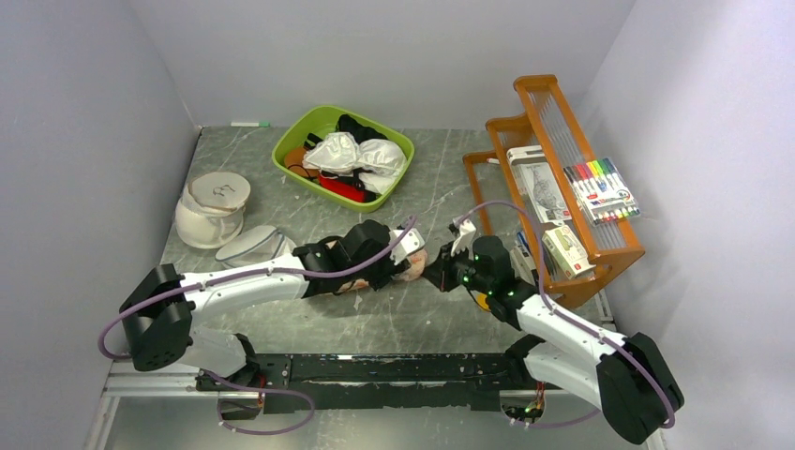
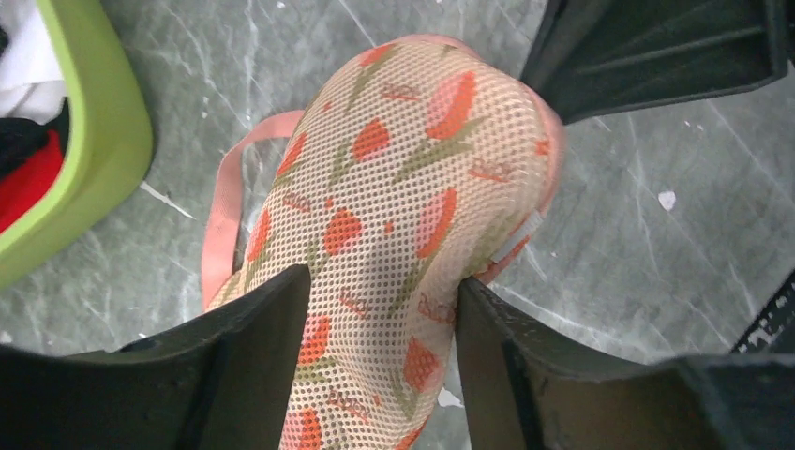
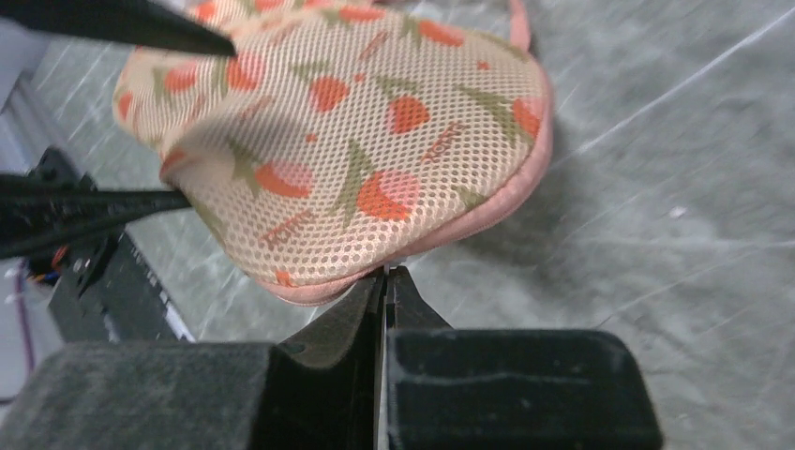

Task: Unzip the laundry bag and remove the bra

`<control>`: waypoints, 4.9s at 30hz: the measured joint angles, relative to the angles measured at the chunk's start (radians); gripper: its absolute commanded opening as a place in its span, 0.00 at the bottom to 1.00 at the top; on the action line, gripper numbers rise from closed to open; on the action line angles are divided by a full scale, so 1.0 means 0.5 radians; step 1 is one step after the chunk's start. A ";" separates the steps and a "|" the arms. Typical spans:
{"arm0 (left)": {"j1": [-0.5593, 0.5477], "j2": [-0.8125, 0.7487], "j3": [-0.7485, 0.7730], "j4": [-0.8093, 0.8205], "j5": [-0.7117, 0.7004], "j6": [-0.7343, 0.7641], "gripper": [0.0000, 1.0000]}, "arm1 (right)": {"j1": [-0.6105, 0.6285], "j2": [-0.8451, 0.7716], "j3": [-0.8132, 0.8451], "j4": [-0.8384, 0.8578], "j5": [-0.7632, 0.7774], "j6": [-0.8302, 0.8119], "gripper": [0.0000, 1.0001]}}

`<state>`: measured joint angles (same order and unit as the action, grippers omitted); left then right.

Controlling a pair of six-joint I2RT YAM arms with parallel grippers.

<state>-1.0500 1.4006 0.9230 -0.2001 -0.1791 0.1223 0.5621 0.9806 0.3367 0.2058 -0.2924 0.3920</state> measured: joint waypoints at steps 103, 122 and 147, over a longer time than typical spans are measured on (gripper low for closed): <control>-0.412 0.059 -0.243 -0.043 -0.404 -1.033 0.07 | 0.340 0.077 -0.208 0.183 0.095 0.348 0.00; -0.411 -0.056 -0.445 -0.075 -0.448 -1.324 0.21 | 0.132 0.316 -0.067 0.162 0.013 0.162 0.00; -0.259 -0.406 -0.399 -0.130 -0.031 -1.252 0.73 | 0.226 0.170 -0.306 0.397 -0.591 0.256 0.00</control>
<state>-1.1797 1.1976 0.7235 -0.2653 -0.1947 -0.5037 0.6750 1.0657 0.1837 0.4046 -0.5880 0.5198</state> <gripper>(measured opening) 0.751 0.007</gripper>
